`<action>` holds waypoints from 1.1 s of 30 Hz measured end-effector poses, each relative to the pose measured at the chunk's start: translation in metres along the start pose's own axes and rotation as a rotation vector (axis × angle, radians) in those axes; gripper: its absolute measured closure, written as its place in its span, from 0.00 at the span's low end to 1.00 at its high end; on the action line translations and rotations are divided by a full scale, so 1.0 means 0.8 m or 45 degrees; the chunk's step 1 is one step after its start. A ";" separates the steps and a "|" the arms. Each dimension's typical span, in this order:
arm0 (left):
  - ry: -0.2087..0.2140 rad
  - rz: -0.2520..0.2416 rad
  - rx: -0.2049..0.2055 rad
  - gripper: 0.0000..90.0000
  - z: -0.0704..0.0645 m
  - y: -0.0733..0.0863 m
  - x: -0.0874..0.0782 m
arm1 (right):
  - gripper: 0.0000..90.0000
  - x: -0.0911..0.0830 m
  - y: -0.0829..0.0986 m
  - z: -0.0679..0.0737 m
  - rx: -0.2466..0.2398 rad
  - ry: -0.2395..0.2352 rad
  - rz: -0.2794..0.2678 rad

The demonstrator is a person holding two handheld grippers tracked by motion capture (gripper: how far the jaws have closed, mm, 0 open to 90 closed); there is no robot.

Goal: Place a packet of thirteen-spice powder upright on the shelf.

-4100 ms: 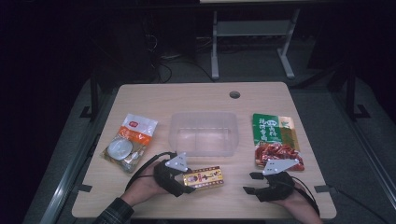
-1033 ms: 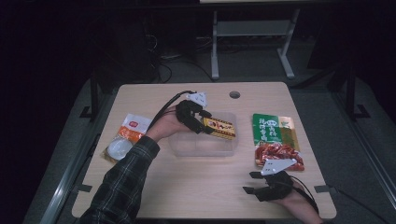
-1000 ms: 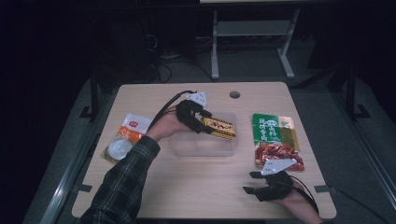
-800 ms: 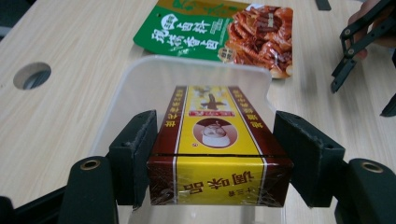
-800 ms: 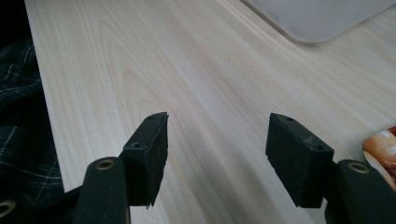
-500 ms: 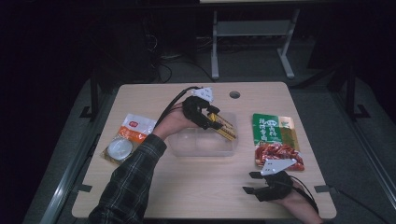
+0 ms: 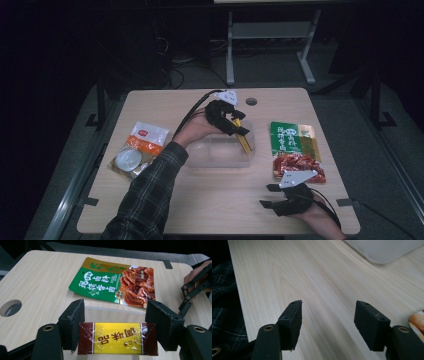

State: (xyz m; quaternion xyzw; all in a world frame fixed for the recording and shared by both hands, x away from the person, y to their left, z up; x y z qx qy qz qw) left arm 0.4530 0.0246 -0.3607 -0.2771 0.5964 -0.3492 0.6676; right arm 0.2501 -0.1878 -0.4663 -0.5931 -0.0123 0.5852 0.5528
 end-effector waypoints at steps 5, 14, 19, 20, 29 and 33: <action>0.008 -0.019 -0.009 0.36 0.002 -0.001 0.012 | 0.43 0.001 0.000 0.000 -0.006 -0.003 -0.003; 0.057 0.019 -0.017 0.36 -0.001 0.003 0.043 | 0.43 0.001 0.000 0.000 -0.016 -0.005 -0.004; 0.072 0.005 -0.038 0.35 -0.003 0.005 0.053 | 0.43 0.001 0.000 0.001 -0.011 -0.010 0.002; 0.073 0.003 -0.039 0.35 -0.003 0.004 0.054 | 0.43 0.001 0.000 0.001 -0.011 -0.010 0.003; 0.066 -0.002 -0.041 0.25 -0.009 0.000 0.051 | 0.42 0.001 0.001 0.000 -0.017 -0.012 0.002; 0.052 -0.026 -0.061 0.20 -0.012 -0.004 0.036 | 0.41 0.001 0.001 0.000 -0.007 -0.013 0.007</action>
Point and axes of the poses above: each handheld gripper's, and its own axes: x roughly forward along the jaws, y roughly out of its underside, z roughly to its left, the point moved 2 cm from there along x, roughly forward along the jaws, and after that the axes turned 13 degrees about x, right-handed, at the moved point
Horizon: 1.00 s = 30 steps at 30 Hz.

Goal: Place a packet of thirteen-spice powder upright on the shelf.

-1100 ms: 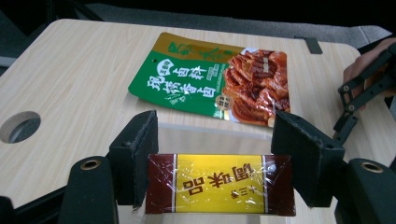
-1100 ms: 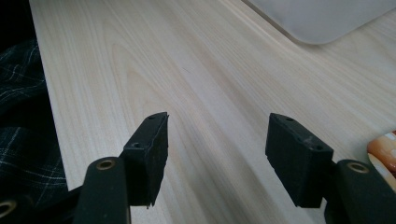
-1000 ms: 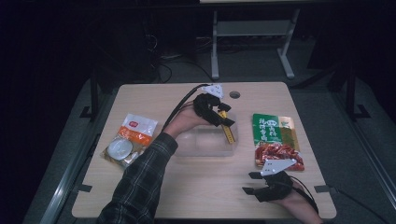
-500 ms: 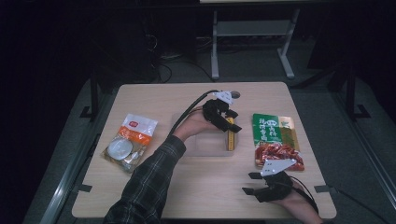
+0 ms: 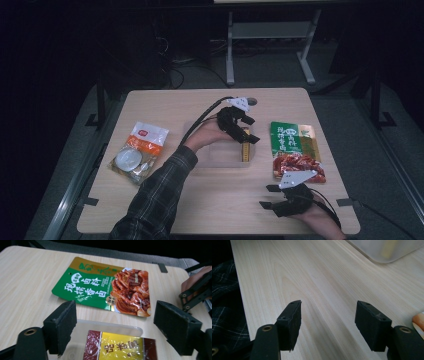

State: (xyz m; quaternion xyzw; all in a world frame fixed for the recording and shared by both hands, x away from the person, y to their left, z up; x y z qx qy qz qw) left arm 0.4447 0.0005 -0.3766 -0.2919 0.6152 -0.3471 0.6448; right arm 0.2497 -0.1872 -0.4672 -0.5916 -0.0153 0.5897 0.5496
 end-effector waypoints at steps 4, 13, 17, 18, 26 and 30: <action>-0.031 -0.017 -0.031 0.17 -0.006 -0.001 -0.021 | 0.41 0.000 0.000 -0.001 -0.005 0.003 0.002; -0.081 -0.004 -0.098 0.15 -0.028 0.018 -0.069 | 0.41 0.001 0.000 -0.001 -0.004 0.004 0.006; -0.081 0.005 -0.121 0.15 -0.044 0.033 -0.089 | 0.41 0.001 0.000 -0.001 0.009 0.009 0.010; -0.084 0.007 -0.131 0.15 -0.049 0.036 -0.093 | 0.41 0.002 0.000 -0.002 0.008 0.010 0.010; -0.140 0.019 -0.140 0.14 -0.094 0.064 -0.126 | 0.41 0.003 0.000 -0.002 0.004 0.013 0.015; -0.171 0.046 -0.133 0.14 -0.117 0.079 -0.135 | 0.41 0.003 -0.001 -0.002 0.004 0.016 0.015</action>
Point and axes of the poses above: each handheld gripper's, and its own axes: x roughly forward along the jaws, y roughly out of its underside, z roughly to its left, the point moved 2 cm from there along x, roughly forward along the jaws, and after that the axes turned 13 degrees about x, right-handed, at the moved point
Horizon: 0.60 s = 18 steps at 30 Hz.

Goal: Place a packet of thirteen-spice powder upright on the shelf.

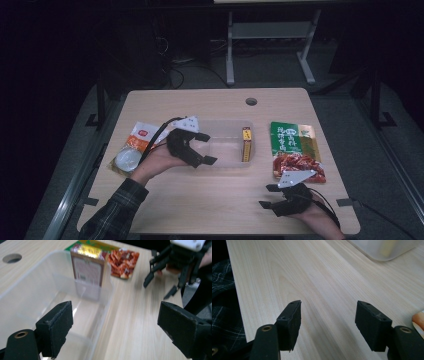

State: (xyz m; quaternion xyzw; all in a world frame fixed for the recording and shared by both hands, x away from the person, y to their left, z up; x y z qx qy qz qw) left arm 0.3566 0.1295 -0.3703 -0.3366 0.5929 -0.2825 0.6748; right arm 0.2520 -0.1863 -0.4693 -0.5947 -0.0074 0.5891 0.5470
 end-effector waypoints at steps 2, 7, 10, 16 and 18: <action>-0.027 0.000 0.002 0.14 -0.008 0.009 -0.006 | 0.41 0.000 0.000 0.000 0.002 0.002 0.000; -0.084 -0.005 -0.039 0.15 -0.027 0.039 -0.020 | 0.41 0.000 0.000 0.000 0.004 0.010 -0.002; -0.117 0.028 -0.055 0.15 -0.040 0.060 -0.024 | 0.41 -0.001 0.000 -0.001 0.019 0.013 0.001; -0.156 0.084 -0.089 0.16 -0.064 0.093 -0.028 | 0.45 -0.004 -0.002 -0.004 0.040 0.043 -0.010; -0.169 0.107 -0.104 0.16 -0.071 0.103 -0.029 | 0.53 -0.006 -0.004 -0.004 0.047 0.057 -0.014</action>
Point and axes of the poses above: each handheld gripper's, and its own axes: x roughly forward along the jaws, y roughly out of its underside, z roughly to its left, the point moved 2 cm from there along x, roughly forward along the jaws, and after that the axes turned 13 degrees about x, right-handed, at the moved point
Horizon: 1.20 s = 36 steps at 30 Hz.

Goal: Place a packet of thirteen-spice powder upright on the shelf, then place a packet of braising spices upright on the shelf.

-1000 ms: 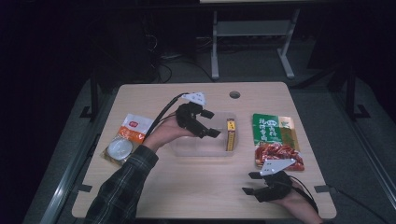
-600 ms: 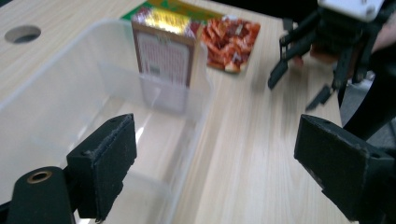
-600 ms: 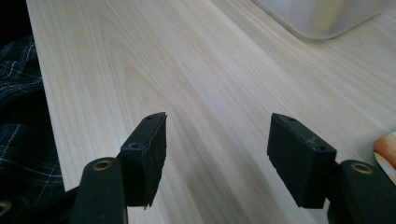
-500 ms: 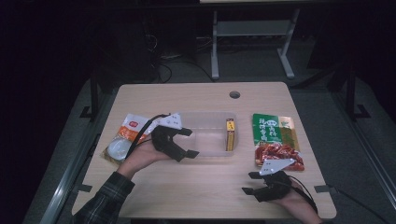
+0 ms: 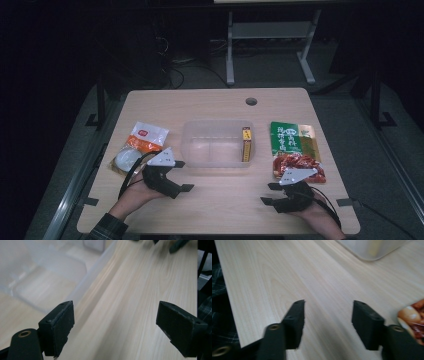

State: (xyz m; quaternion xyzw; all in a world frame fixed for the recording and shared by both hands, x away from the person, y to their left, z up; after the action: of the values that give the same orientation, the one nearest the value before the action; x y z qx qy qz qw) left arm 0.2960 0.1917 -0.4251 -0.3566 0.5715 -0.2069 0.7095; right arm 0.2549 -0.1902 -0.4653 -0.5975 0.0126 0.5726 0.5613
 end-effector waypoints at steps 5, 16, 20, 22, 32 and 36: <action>-0.027 -0.010 -0.050 0.16 -0.012 0.023 -0.008 | 0.78 -0.007 -0.009 -0.004 0.008 0.025 -0.022; -0.046 -0.013 -0.100 0.18 -0.033 0.050 -0.023 | 1.00 -0.014 -0.031 -0.046 0.025 0.193 -0.031; -0.051 -0.016 -0.097 0.17 -0.039 0.053 -0.024 | 1.00 -0.028 -0.032 -0.081 0.103 0.284 -0.067; -0.059 -0.020 -0.111 0.15 -0.038 0.053 -0.026 | 1.00 -0.036 -0.029 -0.100 0.151 0.336 -0.078; -0.044 0.026 -0.117 0.14 -0.036 0.059 -0.019 | 1.00 -0.068 -0.001 -0.166 0.325 0.544 -0.075; -0.060 0.011 -0.135 0.15 -0.034 0.060 -0.019 | 1.00 -0.072 0.009 -0.184 0.378 0.611 -0.057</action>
State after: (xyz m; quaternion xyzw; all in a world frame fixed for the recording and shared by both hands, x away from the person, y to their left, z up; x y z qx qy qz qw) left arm 0.2603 0.2264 -0.4529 -0.3959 0.5663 -0.1649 0.7038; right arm 0.3292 -0.3298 -0.4716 -0.6274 0.2157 0.3941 0.6360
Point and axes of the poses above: each handheld gripper's, and its own axes: x roughly forward along the jaws, y roughly out of its underside, z roughly to its left, the point moved 2 cm from there along x, roughly forward along the jaws, and after that the axes turned 13 degrees about x, right-handed, at the moved point
